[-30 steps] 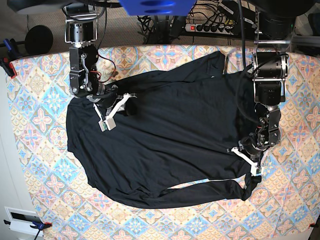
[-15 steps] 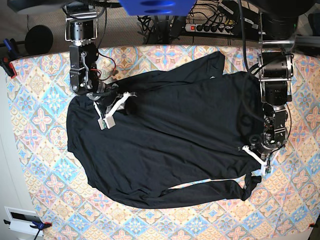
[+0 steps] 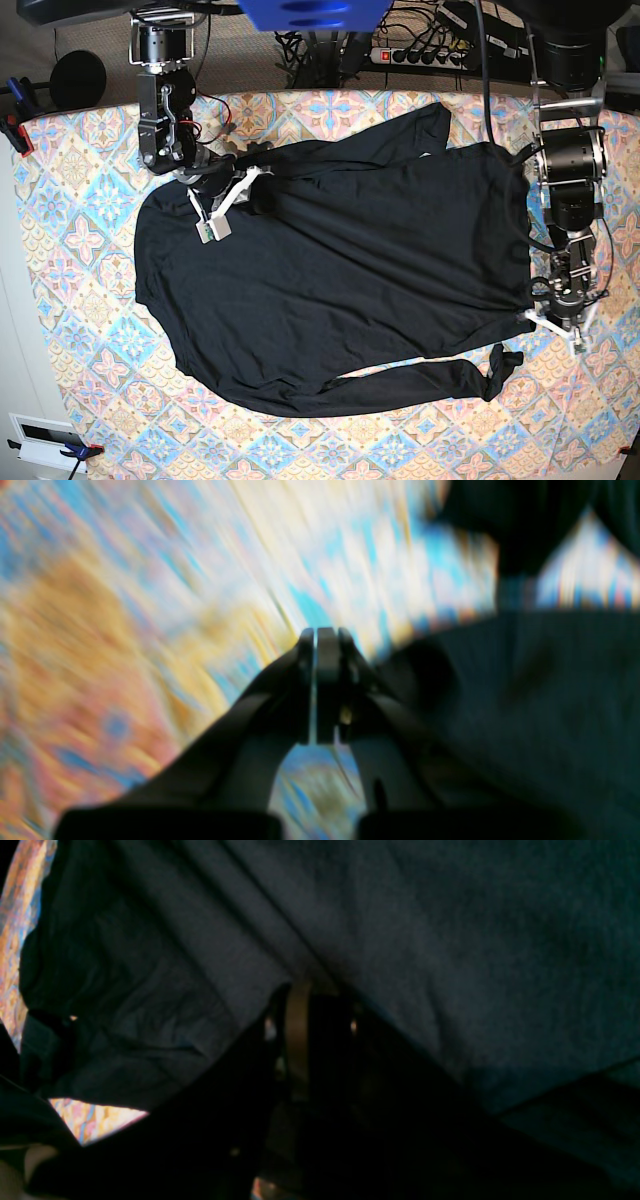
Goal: Layout the t-shirt on the table in an organized manner, then fold the t-shirt properly
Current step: 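Lift both grippers and move them to the shirt's collar corners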
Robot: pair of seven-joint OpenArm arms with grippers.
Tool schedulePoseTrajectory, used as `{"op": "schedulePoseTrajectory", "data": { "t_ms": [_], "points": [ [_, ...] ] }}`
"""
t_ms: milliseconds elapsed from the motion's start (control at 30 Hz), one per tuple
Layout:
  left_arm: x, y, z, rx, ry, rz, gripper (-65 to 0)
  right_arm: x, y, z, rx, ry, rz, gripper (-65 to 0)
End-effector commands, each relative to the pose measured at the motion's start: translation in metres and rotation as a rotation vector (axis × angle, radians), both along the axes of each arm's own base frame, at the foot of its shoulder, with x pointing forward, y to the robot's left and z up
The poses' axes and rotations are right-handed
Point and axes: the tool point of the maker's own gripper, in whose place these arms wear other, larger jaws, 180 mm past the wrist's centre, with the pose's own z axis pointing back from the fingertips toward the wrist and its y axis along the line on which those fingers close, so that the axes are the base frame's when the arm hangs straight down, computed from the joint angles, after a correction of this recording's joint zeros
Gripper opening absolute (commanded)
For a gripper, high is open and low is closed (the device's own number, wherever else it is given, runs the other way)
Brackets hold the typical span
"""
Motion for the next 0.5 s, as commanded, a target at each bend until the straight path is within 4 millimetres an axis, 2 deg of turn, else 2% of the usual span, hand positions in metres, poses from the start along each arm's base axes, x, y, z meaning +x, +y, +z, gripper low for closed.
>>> {"op": "schedulePoseTrajectory", "data": {
  "t_ms": [0,133,233,333,367,467],
  "points": [
    [0.016,0.017,0.038,0.041,-0.097,0.035,-65.0,-0.002,-0.003,0.000,-0.033,0.009,0.015,-55.6],
    [0.010,0.040,0.052,-0.022,-0.199,0.168,-65.0,-0.007,-0.005,0.000,-0.040,0.007,0.017,-55.6],
    [0.005,0.044,0.047,-0.103,-0.221,0.228,-65.0,-0.007,-0.005,0.002,-0.040,0.001,0.018,-55.6],
    [0.007,0.010,0.020,-0.183,-0.161,0.121,-65.0,-0.005,-0.006,0.003,-0.040,-0.002,0.017,-55.6],
    [0.007,0.003,0.017,-0.202,-0.154,0.084,-65.0,-0.004,-0.006,0.006,-0.040,-0.010,0.016,-55.5],
    [0.000,-0.013,0.016,-0.206,-0.127,-0.016,-65.0,0.008,-0.026,0.021,-0.055,-0.057,-0.040,-55.3]
  ]
}}
